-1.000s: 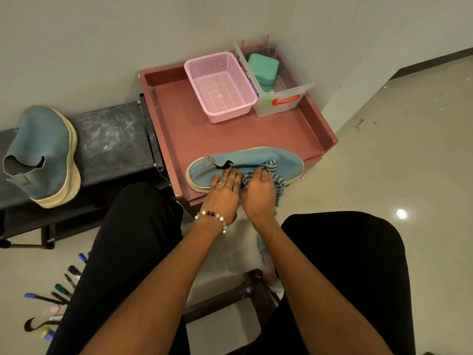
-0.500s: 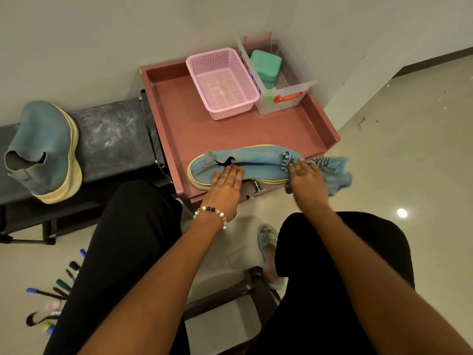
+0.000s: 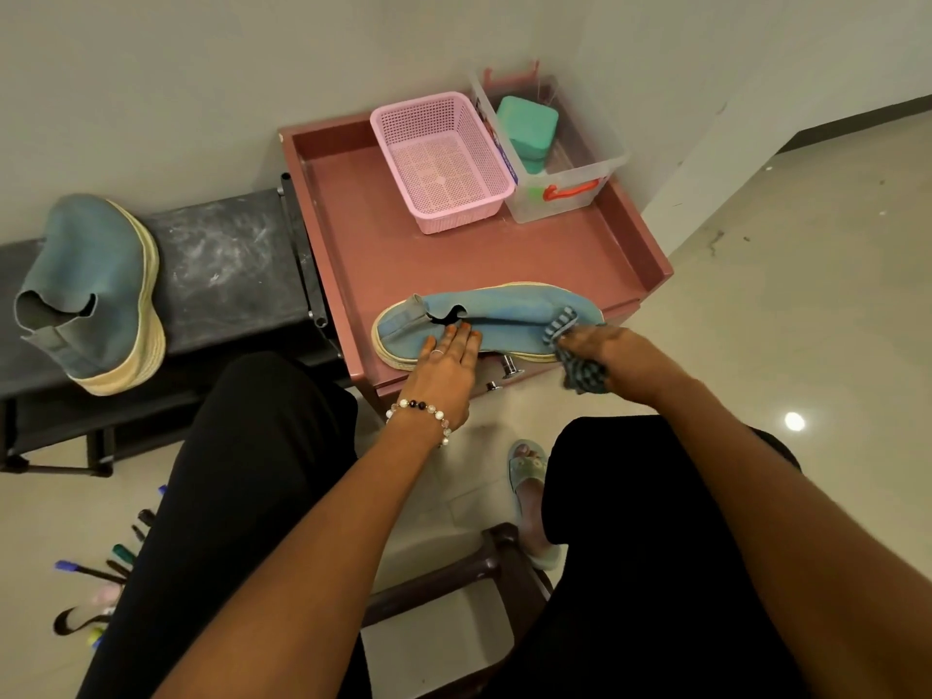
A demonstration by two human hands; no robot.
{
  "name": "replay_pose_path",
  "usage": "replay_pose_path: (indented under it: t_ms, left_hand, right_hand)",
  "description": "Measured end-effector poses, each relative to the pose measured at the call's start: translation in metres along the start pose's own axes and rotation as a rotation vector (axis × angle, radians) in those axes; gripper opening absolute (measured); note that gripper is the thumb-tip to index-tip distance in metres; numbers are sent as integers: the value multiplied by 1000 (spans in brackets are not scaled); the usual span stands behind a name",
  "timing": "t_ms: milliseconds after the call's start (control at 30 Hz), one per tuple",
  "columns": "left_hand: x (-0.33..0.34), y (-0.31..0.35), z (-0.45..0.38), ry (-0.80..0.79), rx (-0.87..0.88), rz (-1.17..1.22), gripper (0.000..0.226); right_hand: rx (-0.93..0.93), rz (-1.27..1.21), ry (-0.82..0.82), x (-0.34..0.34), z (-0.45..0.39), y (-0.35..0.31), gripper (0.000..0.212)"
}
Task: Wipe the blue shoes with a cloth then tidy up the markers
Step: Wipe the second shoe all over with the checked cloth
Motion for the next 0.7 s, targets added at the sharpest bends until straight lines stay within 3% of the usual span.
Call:
replay_pose_path:
  t_ms: [133, 233, 333, 500, 700]
  left_hand:
    - [-1, -1, -2, 5, 9, -12, 78]
    - [-2, -1, -2, 2, 6, -7, 77]
    - [-1, 0, -2, 0, -9, -3, 78]
    - [-1, 2, -4, -23, -23, 3, 84]
    - [0, 0, -4, -30, -15, -24, 79]
  right_hand:
    - [-32, 362, 90, -6, 3, 9, 59]
    - [81, 407, 167, -1, 2, -1, 49]
    - [272, 218, 198, 10, -5, -22, 48]
    - [277, -256, 218, 18, -32, -80, 61]
    - [128, -217, -46, 22, -30, -51, 77]
Point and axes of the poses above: each hand's wrist, its own z-axis away from the middle knuckle, its own x-axis out of the palm, y = z × x, the point moved 6 cm from there along -z, towards the middle knuckle, and after that the axes turned 1 degree about z, right-handed, at the moved point
